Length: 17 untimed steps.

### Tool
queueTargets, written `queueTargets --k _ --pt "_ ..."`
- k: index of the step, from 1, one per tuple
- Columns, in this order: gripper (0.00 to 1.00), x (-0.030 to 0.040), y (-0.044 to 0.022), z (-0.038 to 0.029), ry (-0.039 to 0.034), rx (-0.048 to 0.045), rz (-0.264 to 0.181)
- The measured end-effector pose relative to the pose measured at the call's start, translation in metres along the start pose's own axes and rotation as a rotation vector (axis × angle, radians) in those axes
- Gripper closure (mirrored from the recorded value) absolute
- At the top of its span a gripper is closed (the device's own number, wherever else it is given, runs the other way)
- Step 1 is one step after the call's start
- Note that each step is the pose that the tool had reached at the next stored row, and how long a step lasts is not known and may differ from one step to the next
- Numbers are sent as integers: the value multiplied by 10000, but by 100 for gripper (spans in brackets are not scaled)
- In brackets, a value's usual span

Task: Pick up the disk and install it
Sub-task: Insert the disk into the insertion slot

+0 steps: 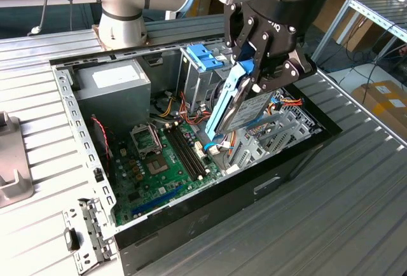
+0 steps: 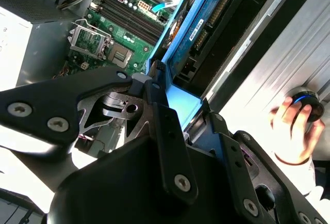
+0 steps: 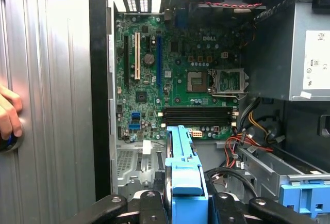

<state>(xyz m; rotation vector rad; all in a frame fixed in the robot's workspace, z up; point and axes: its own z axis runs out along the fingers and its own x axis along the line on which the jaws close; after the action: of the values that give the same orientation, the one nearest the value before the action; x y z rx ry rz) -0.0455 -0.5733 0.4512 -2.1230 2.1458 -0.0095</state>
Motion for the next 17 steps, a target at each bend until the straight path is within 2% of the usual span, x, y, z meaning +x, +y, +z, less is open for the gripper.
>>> queueTargets --k 10,17 --pt "63 1 -46 22 2 0 -1" --pt "63 1 -50 24 -2 1 0"
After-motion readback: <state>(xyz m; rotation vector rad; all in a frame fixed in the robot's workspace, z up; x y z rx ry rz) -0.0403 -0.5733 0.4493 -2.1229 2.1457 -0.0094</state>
